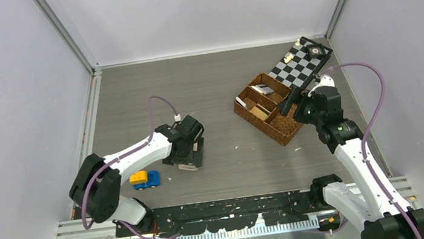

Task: Put the credit cards into the card holder
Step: Move the card holder to the center of the board, then open the card holder at the center of the board.

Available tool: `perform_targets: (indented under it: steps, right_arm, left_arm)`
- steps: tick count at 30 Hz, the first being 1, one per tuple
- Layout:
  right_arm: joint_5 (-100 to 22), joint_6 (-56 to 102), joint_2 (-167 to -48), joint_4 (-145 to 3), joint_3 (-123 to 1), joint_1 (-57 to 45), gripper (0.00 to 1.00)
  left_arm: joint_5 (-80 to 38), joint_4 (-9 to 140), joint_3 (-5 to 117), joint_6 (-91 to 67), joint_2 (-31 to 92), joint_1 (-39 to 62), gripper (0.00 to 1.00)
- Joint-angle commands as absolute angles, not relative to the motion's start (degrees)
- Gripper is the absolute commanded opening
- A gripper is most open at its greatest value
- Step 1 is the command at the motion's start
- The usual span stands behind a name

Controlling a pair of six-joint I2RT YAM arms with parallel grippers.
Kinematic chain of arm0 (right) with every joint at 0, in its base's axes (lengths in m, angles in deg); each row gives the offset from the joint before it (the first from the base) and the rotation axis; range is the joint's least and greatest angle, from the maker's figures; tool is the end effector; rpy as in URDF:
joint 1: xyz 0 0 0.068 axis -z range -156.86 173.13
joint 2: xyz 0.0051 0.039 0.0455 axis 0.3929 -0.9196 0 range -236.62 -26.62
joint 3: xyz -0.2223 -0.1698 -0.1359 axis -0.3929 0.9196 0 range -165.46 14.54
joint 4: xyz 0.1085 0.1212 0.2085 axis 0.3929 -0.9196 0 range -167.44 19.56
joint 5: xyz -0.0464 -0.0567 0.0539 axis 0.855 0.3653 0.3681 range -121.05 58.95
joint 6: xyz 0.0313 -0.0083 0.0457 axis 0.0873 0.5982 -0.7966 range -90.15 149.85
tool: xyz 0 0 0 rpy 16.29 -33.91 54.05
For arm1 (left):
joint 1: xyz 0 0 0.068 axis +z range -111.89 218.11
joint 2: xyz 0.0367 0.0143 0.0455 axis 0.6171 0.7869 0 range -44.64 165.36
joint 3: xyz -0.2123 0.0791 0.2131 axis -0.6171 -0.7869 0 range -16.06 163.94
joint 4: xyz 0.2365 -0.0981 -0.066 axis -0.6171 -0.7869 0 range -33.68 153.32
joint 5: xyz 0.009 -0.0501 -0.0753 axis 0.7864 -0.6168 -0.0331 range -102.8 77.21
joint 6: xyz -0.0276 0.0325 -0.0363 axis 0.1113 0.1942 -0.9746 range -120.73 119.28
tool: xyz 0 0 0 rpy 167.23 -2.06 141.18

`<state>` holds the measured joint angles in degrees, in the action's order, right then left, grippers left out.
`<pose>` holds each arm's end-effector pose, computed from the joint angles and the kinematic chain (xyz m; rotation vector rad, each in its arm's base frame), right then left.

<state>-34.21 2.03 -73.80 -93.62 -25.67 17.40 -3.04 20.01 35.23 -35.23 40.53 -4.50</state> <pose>0.1638 0.0186 0.3088 0.3734 2.0898 0.4087 0.1949 -0.1703 0.2180 0.1749 2.8561 -0.0093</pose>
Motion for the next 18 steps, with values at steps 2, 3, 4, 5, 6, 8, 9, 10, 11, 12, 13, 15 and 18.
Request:
perform_targets:
  steps: [2, 3, 4, 5, 6, 8, 9, 10, 11, 12, 13, 15, 18]
  right_arm:
    - [-42.14, -0.67, -73.88, -94.76, -29.76, 15.87, 0.86]
    - [-42.95, -1.44, -74.00, -94.79, -29.78, 15.18, 0.85]
    - [-43.30, -1.94, -74.21, -94.76, -29.76, 14.41, 0.84]
    - [-43.02, -2.23, -74.32, -94.70, -29.69, 13.42, 0.84]
    - [-42.11, -2.24, -74.56, -94.89, -29.72, 12.30, 0.83]
    - [-39.88, -1.87, -75.39, -95.67, -29.90, 10.25, 0.83]
    - [-39.10, -1.69, -75.99, -96.07, -30.13, 9.21, 0.82]
    - [-38.57, -1.55, -76.61, -96.44, -30.44, 8.56, 0.81]
    - [-38.19, -1.53, -77.24, -96.65, -30.61, 7.99, 0.80]
    - [-38.00, -1.51, -77.97, -96.63, -30.73, 7.48, 0.80]
    - [-37.66, -1.59, -78.41, -96.55, -30.78, 6.91, 0.79]
    - [-36.93, -1.79, -79.20, -96.10, -30.77, 5.76, 0.79]
    - [-35.95, -1.72, -80.20, -95.55, -31.09, 4.23, 0.79]
  left_arm:
    - [5.01, 13.76, 40.67, -33.12, 35.61, -7.10, 0.92]
    - [5.41, 14.14, 41.24, -32.50, 35.40, -7.56, 0.89]
    - [5.43, 15.08, 41.55, -31.89, 35.40, -7.92, 0.86]
    - [5.25, 16.51, 41.62, -31.04, 35.60, -8.24, 0.81]
    - [4.65, 18.06, 41.55, -29.87, 36.12, -8.34, 0.75]
    - [3.96, 20.48, 41.85, -28.61, 37.90, -8.30, 0.68]
    - [3.55, 21.31, 42.20, -28.06, 39.10, -8.30, 0.65]
    - [3.60, 21.70, 42.55, -27.64, 40.41, -8.30, 0.62]
    - [3.81, 21.92, 42.97, -27.28, 41.65, -8.30, 0.59]
    - [3.95, 22.25, 43.28, -26.90, 43.21, -8.30, 0.56]
    - [3.99, 22.78, 43.30, -26.48, 44.12, -8.30, 0.53]
    - [4.15, 23.76, 43.29, -26.19, 45.58, -8.30, 0.48]
    - [5.55, 24.38, 43.53, -26.40, 46.61, -8.30, 0.47]
